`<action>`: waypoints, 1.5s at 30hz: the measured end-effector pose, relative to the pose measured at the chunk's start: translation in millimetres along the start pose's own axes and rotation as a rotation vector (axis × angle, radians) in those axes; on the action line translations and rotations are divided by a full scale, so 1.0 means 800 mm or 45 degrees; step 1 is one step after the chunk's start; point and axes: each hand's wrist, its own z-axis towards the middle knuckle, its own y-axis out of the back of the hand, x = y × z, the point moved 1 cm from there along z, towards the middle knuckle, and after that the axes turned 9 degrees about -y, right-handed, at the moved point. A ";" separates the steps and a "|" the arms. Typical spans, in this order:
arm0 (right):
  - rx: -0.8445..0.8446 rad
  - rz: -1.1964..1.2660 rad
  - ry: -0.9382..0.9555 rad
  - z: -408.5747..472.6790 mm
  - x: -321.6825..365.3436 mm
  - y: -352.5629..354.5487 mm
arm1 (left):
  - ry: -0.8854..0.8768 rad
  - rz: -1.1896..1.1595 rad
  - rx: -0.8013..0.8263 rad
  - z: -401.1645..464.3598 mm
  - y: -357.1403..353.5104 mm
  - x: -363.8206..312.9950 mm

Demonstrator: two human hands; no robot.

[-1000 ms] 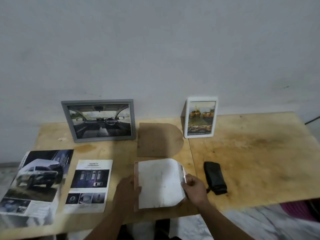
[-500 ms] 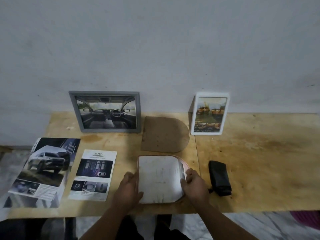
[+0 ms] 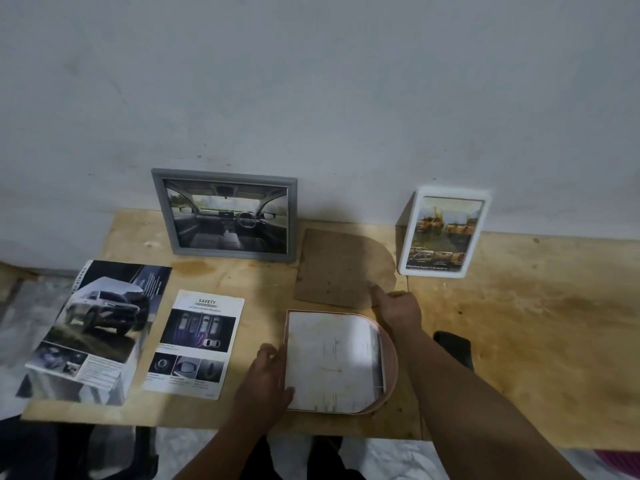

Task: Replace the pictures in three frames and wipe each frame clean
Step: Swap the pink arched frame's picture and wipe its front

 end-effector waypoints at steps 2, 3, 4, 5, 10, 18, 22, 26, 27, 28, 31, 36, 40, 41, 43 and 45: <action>-0.030 -0.017 -0.056 0.022 0.000 -0.012 | 0.015 0.006 -0.009 0.000 0.001 -0.002; -0.039 -0.029 -0.084 0.032 0.001 -0.018 | 0.020 0.009 -0.010 0.000 0.001 -0.003; -0.042 -0.030 -0.116 0.048 -0.002 -0.024 | 0.025 0.009 -0.007 0.000 0.001 -0.003; -0.048 -0.003 -0.140 0.049 0.001 -0.025 | 0.032 0.008 -0.002 -0.001 0.001 -0.002; -0.031 0.238 -0.188 -0.006 0.025 -0.002 | 0.073 -0.001 -0.003 0.000 -0.002 -0.002; 0.089 0.699 0.007 -0.031 0.038 0.028 | 0.052 0.026 0.022 0.000 0.001 -0.004; 0.145 0.813 0.303 -0.067 0.042 0.059 | 0.080 -0.054 0.071 0.002 0.005 -0.009; -0.016 0.726 0.534 -0.082 0.019 0.089 | 0.092 -0.098 0.083 -0.001 0.010 -0.011; -0.046 0.712 0.538 -0.083 0.008 0.096 | 0.089 -0.103 0.082 -0.002 0.010 -0.010; -0.056 0.703 0.519 -0.083 -0.005 0.101 | 0.084 -0.109 0.080 -0.002 0.011 -0.010; 0.054 0.644 0.421 -0.086 -0.046 0.106 | 0.070 -0.130 0.087 -0.002 0.010 -0.006; 0.157 0.590 0.267 -0.100 -0.116 0.091 | 0.120 -0.141 0.122 0.000 0.008 -0.007; 0.182 0.537 0.191 -0.108 -0.150 0.073 | 0.168 -0.134 0.144 0.001 0.007 -0.006; 0.177 0.538 0.173 -0.110 -0.155 0.069 | 0.172 -0.135 0.146 0.001 0.007 -0.006; 0.181 0.545 0.140 -0.114 -0.161 0.059 | 0.167 -0.144 0.141 -0.001 0.008 -0.008; 0.222 0.575 0.086 -0.115 -0.166 0.049 | 0.148 -0.160 0.130 -0.002 0.009 -0.010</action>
